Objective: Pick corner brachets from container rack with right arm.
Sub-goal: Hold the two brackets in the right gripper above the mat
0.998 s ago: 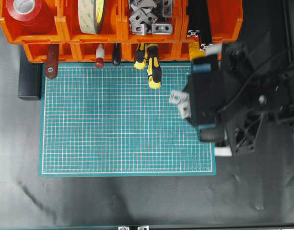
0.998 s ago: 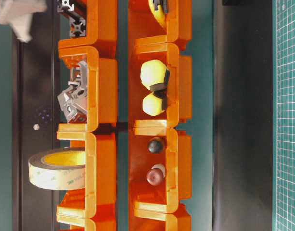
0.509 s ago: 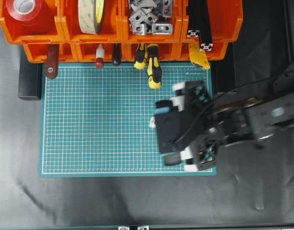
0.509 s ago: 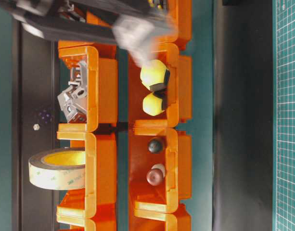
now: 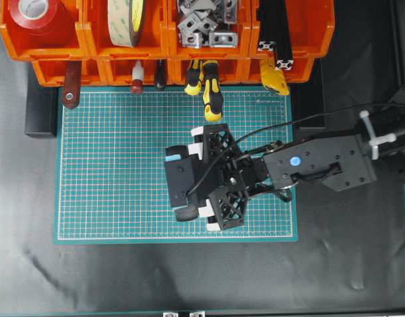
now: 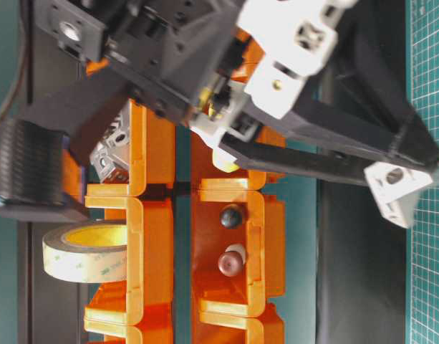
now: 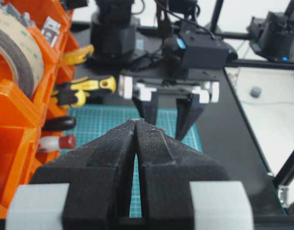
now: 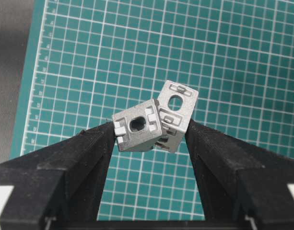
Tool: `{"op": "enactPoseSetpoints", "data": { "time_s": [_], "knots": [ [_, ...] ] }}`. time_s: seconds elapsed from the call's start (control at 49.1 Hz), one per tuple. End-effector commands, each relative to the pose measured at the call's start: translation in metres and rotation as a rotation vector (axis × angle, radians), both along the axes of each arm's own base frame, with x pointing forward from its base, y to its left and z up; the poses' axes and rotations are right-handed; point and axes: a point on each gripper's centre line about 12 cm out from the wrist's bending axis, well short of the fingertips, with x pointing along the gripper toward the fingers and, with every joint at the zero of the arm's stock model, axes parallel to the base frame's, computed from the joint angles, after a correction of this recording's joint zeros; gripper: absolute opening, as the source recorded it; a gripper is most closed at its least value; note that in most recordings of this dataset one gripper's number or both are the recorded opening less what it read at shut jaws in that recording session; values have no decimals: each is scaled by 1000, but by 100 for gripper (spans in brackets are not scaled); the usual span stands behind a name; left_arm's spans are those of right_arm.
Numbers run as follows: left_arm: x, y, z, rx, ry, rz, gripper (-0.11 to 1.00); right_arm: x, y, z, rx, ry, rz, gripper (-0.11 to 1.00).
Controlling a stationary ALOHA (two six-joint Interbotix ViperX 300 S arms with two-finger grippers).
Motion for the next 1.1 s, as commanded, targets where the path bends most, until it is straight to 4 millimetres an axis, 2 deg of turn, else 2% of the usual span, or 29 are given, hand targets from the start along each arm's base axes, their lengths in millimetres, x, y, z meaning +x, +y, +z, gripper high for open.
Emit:
{"op": "enactPoseSetpoints", "data": {
  "time_s": [0.0, 0.529, 0.57, 0.652, 0.713, 1.079],
  "knots": [
    [0, 0, 12, 0, -32, -1, 0, 7, 1, 15, 12, -52, 2, 50],
    [0, 0, 11, 3, -28, 0, 0, 9, 2, 14, 18, -53, -3, 50],
    [0, 0, 11, 2, -28, 0, 0, 9, 2, 14, 18, -54, -2, 56],
    [0, 0, 11, 2, -28, 1, 0, 8, 2, 14, 17, -49, -3, 76],
    [0, 0, 11, 2, -28, 1, 0, 8, 2, 14, 14, -46, -3, 84],
    [-2, 0, 12, -6, -34, 1, 0, 8, 2, 15, 20, -47, -9, 83]
  ]
}}
